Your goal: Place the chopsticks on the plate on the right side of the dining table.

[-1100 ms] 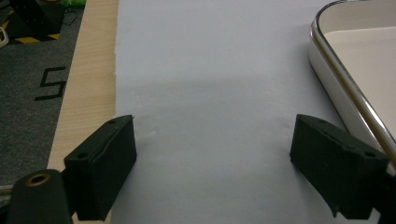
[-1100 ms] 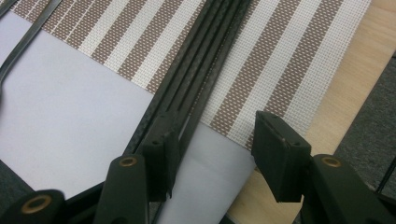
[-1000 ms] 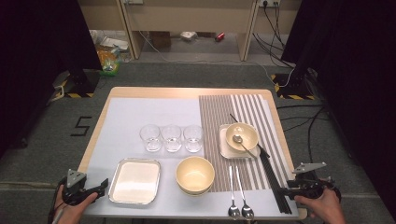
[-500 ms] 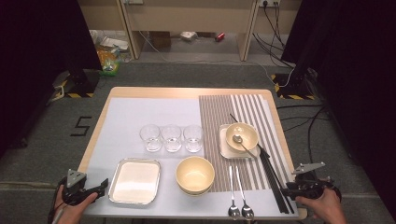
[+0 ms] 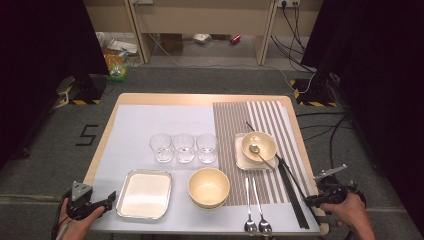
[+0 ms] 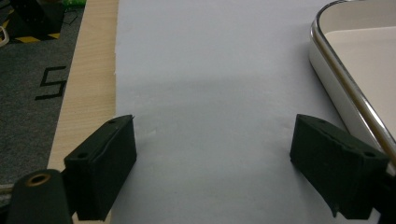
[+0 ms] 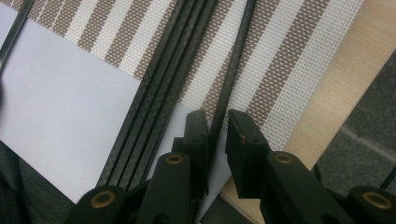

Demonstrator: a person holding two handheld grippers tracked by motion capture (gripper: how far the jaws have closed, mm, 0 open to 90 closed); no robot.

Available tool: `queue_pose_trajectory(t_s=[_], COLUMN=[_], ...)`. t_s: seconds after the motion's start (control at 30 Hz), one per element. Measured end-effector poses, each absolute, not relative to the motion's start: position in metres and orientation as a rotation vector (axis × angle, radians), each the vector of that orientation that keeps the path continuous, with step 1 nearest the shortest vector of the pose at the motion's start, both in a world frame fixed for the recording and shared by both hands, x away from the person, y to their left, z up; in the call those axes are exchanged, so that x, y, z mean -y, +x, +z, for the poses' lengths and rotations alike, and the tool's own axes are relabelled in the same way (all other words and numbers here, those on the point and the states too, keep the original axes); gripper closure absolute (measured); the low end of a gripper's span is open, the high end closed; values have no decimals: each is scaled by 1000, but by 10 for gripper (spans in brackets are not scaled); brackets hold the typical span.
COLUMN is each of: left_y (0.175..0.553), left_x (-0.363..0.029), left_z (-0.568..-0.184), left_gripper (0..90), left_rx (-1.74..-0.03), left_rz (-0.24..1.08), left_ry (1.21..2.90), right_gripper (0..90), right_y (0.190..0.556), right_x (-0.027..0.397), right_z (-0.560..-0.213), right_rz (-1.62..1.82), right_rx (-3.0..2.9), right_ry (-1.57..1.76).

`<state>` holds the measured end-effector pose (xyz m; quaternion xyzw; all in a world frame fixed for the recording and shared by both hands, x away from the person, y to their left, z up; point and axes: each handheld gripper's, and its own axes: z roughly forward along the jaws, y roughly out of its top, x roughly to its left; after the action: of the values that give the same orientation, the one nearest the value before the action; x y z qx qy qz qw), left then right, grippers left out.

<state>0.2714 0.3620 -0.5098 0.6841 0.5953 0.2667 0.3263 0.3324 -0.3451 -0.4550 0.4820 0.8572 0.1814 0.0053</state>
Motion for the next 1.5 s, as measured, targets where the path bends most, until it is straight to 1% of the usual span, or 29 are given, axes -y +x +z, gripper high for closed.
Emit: queue_pose_trajectory(t_s=[0.17,0.27,0.4,0.7,0.9,1.5], left_y=[271,271,272,271,271,272], left_x=[-362,-362,-362,-362,-362,-362], left_z=[-510,-510,-510,-510,-510,-510], left_gripper=[134,134,134,134,134,134], left_rx=[-1561,-1561,-1561,-1561,-1560,-1561], left_rz=[698,698,698,693,698,698], left_ry=[1790,1790,1790,1794,1790,1789], right_gripper=[822,831,837,844,843,860], right_y=[340,343,347,354,356,352], right_x=[346,348,349,342,332,351], right_z=[-455,-455,-455,-453,-451,-449], right_rz=[544,553,531,413,306,533], right_rx=[-2697,-2695,-2693,-2704,-2711,-2679], right_ry=[1588,1694,1734,1790,1738,1715])
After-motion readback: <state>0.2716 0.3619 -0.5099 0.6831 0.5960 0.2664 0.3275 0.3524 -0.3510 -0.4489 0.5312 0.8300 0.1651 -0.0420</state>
